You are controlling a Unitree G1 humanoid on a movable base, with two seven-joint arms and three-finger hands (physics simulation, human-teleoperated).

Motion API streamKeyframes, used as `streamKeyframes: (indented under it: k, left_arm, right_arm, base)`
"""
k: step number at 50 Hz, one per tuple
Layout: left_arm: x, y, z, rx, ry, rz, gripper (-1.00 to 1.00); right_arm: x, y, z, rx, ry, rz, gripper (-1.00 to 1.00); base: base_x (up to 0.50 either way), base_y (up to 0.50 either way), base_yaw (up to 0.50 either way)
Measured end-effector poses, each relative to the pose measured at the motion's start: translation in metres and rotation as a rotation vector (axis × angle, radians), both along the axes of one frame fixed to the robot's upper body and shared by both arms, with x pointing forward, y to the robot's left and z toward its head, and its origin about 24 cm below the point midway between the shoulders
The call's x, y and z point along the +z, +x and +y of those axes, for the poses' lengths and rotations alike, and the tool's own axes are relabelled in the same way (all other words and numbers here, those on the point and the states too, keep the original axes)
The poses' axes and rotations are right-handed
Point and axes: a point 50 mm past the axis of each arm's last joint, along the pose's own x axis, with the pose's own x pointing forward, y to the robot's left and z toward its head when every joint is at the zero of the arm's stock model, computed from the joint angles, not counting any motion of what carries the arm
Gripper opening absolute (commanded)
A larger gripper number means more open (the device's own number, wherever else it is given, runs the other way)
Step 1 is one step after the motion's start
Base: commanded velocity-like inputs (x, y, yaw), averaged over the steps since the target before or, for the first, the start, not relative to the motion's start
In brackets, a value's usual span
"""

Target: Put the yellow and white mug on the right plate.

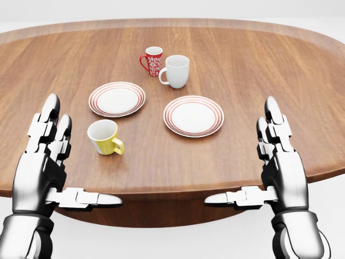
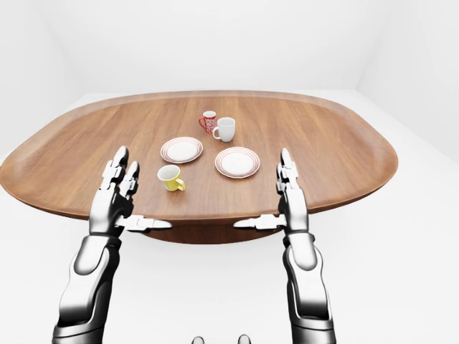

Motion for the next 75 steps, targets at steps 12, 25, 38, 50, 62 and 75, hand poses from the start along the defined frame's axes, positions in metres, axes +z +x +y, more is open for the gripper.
streamKeyframes:
  k: [12,25,38,50,62,75]
  left_arm:
    - [0.012,0.001,0.002,-0.006,0.010,-0.049,1.00]
    - [0.018,0.002,0.003,-0.004,0.018,-0.075,1.00]
    - [0.027,0.004,0.008,0.009,0.021,-0.107,1.00]
    - [0.029,0.006,0.011,0.018,0.021,-0.116,1.00]
    - [0.038,0.010,0.017,0.033,0.016,-0.148,1.00]
    - [0.044,0.011,0.019,0.037,0.023,-0.170,1.00]
  right_arm:
    - [0.013,-0.002,-0.001,0.002,-0.016,-0.054,1.00]
    - [0.021,-0.004,-0.001,0.006,-0.032,-0.087,1.00]
    - [0.028,-0.005,-0.001,0.012,-0.039,-0.120,1.00]
    - [0.040,-0.009,-0.004,0.025,0.001,-0.177,1.00]
    - [0.052,-0.006,-0.009,0.021,0.012,-0.225,1.00]
    - [0.058,-0.001,-0.008,0.028,-0.002,-0.244,1.00]
  base:
    - [0.00,0.00,0.25]
    - [0.00,0.00,0.50]
    - [0.00,0.00,0.22]
    - [0.41,0.13,0.00]
    - [0.48,0.15,0.00]
    - [0.15,0.05,0.00]
